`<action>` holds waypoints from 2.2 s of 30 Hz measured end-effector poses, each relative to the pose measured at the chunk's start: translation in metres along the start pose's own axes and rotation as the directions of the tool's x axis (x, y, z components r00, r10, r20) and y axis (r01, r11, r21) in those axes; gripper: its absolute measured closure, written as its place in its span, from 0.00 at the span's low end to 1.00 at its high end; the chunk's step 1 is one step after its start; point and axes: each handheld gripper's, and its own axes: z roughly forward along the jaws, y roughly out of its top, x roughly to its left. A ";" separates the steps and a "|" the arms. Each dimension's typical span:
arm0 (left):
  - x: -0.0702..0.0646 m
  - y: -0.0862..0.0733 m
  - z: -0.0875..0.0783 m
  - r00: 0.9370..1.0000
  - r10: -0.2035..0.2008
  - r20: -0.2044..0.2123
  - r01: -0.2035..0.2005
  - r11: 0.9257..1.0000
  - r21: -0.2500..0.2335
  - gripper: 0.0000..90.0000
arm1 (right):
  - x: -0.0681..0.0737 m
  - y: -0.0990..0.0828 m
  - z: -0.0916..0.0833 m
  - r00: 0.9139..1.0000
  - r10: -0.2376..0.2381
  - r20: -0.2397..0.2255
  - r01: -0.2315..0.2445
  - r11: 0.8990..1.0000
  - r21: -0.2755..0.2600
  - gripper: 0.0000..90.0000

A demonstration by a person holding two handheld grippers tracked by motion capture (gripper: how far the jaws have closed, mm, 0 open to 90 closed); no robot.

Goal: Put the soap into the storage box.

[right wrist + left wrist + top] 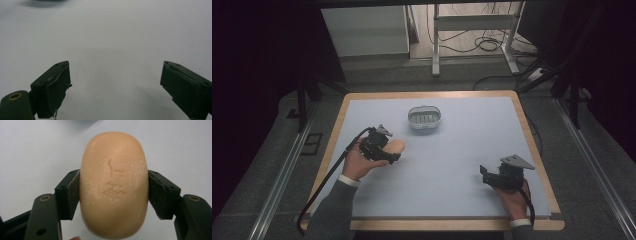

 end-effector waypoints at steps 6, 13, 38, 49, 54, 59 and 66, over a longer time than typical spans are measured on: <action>0.001 0.005 -0.001 1.000 0.002 -0.004 -0.002 1.000 -0.004 0.36 | 0.000 0.000 0.000 1.000 -0.002 0.001 0.002 1.000 0.001 0.10; 0.002 0.009 -0.001 1.000 0.004 -0.007 -0.004 1.000 -0.002 0.36 | 0.000 0.000 0.000 1.000 -0.002 0.001 0.002 1.000 0.002 0.10; 0.008 0.024 -0.001 1.000 0.003 -0.016 -0.003 1.000 -0.011 0.36 | 0.000 0.000 0.000 1.000 0.001 0.001 -0.001 1.000 0.005 0.10; 0.010 0.033 -0.002 0.999 0.020 -0.025 -0.020 1.000 -0.002 0.36 | 0.000 0.000 0.001 1.000 0.004 0.000 -0.004 1.000 0.006 0.10; 0.013 0.036 -0.002 1.000 0.016 -0.006 -0.016 1.000 -0.008 0.36 | 0.000 0.000 0.001 1.000 0.004 0.000 -0.004 1.000 0.006 0.10; 0.013 0.040 -0.002 1.000 0.023 -0.009 -0.023 1.000 -0.006 0.36 | 0.000 0.000 0.001 1.000 0.003 0.001 -0.003 1.000 0.007 0.10; 0.011 0.045 -0.001 0.999 0.036 -0.017 -0.036 0.999 -0.005 0.36 | 0.000 0.000 0.001 1.000 0.003 -0.001 -0.003 1.000 0.007 0.10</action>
